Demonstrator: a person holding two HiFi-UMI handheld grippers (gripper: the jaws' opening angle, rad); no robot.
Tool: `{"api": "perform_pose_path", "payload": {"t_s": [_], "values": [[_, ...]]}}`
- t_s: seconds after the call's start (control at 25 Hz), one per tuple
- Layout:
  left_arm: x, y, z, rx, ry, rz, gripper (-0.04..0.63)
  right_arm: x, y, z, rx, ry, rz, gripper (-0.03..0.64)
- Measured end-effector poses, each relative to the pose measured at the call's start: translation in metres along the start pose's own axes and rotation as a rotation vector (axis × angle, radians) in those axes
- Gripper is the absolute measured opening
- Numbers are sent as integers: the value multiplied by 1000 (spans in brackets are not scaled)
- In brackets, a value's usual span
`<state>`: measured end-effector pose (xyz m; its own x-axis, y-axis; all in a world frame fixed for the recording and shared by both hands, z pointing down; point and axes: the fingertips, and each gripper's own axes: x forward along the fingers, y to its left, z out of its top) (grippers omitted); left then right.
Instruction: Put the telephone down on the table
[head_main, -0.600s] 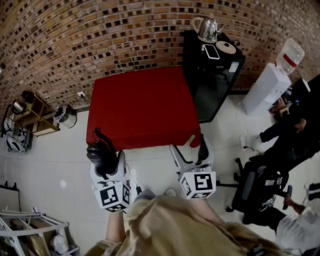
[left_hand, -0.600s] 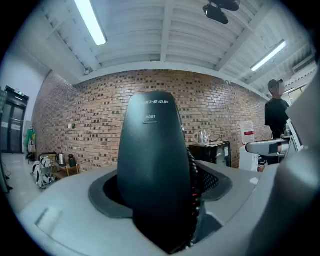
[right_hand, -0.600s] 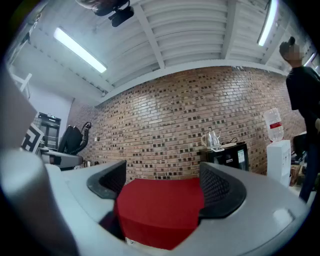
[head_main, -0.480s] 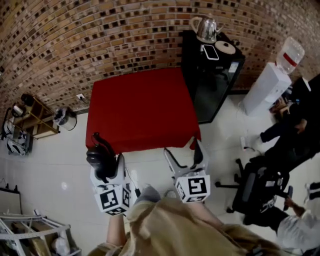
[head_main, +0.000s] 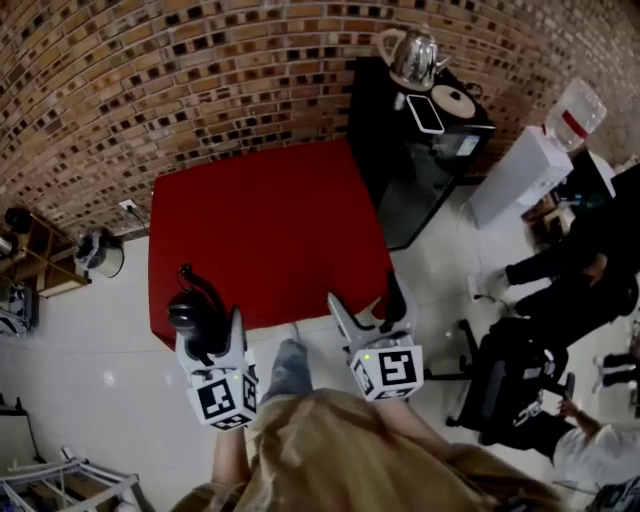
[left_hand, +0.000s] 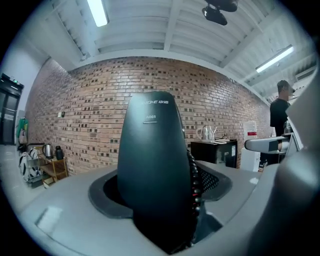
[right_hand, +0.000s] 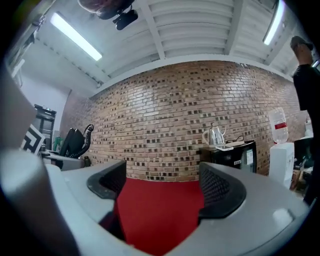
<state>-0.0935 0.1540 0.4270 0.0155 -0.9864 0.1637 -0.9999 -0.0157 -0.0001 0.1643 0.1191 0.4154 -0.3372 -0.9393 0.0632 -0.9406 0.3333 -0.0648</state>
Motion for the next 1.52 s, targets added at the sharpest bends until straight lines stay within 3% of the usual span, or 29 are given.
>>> {"api": "perform_pose_path", "payload": {"t_s": [0.16, 0.36, 0.52, 0.72, 0.88, 1.08, 1.24, 1.4, 1.52], "values": [[68, 10, 5, 25, -1, -68, 357, 74, 0, 19, -68, -19, -12, 428], [133, 40, -1, -20, 59, -109, 357, 162, 28, 17, -88, 31, 23, 428], [172, 61, -43, -18, 219, -153, 357, 204, 46, 3, -86, 85, 27, 428], [229, 62, -117, -111, 487, -179, 359, 227, 35, -23, -74, 181, 4, 428], [285, 66, -167, -169, 640, -162, 359, 247, 22, -50, -37, 260, -24, 428], [360, 77, -230, -169, 808, -106, 359, 290, 15, -69, 12, 272, -2, 428], [399, 77, -260, -160, 910, -81, 359, 319, 15, -67, 31, 252, 39, 428], [416, 76, -276, -125, 957, -51, 360, 329, 6, -67, 48, 243, 47, 428], [416, 74, -290, -145, 989, -51, 360, 331, -2, -68, 53, 248, 46, 428]]}}
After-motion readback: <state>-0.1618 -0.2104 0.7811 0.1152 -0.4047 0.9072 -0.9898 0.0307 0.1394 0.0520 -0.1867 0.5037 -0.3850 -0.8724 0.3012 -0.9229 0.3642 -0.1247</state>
